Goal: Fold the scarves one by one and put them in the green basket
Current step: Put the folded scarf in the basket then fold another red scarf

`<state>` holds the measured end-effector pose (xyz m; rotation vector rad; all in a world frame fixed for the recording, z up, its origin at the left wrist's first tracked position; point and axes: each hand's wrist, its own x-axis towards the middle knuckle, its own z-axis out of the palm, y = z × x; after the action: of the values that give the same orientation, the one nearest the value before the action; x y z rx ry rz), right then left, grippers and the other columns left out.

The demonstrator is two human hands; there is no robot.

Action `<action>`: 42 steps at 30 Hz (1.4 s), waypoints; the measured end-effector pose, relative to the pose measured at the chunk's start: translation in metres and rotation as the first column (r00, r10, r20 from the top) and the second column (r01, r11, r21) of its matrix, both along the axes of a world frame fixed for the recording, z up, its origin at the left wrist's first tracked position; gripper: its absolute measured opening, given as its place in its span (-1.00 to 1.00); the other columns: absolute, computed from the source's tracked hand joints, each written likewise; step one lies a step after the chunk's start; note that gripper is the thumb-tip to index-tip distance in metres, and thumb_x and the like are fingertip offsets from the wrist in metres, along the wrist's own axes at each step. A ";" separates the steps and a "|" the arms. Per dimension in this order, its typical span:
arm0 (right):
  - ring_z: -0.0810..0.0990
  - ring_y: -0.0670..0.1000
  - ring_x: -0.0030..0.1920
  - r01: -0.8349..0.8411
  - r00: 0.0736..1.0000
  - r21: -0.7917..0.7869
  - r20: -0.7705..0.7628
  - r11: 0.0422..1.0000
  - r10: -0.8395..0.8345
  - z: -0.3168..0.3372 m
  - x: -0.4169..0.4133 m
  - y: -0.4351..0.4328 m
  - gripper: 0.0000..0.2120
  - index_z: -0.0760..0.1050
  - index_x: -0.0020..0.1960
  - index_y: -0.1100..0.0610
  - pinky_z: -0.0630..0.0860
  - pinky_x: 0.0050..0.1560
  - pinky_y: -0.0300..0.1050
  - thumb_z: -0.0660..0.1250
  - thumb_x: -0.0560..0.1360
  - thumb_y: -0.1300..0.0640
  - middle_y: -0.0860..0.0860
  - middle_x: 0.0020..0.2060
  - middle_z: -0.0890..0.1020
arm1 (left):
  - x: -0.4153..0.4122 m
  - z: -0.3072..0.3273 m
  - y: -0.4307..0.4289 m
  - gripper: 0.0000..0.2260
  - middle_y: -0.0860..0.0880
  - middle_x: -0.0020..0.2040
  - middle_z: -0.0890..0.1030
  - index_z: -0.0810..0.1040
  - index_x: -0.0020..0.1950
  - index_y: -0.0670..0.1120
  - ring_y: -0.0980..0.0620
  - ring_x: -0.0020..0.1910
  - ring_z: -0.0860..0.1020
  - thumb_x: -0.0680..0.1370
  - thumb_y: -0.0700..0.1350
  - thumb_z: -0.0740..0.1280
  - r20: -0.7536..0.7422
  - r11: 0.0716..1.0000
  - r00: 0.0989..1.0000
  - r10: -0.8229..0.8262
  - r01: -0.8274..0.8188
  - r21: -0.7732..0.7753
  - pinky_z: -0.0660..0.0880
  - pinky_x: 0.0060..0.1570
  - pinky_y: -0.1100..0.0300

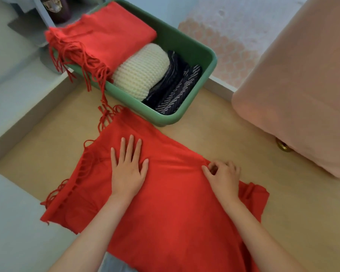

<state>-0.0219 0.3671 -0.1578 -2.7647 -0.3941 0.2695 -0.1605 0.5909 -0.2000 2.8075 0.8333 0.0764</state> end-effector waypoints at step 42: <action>0.57 0.01 0.05 0.328 0.940 0.389 -0.225 0.861 -0.257 0.045 -0.068 -0.121 -0.70 0.57 0.12 0.22 0.42 0.16 -0.13 0.25 0.58 0.01 0.07 0.03 0.64 | 0.011 0.008 -0.150 -0.50 -0.02 0.57 0.13 0.15 0.56 -0.13 0.06 0.55 0.04 0.63 0.01 -0.02 0.053 0.923 0.935 -0.349 0.354 -0.151 0.01 0.51 -0.02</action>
<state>-0.0894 0.2458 -0.1125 -2.3085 0.0210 0.2943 -0.1496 0.4411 -0.1917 2.7476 0.3018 -0.0109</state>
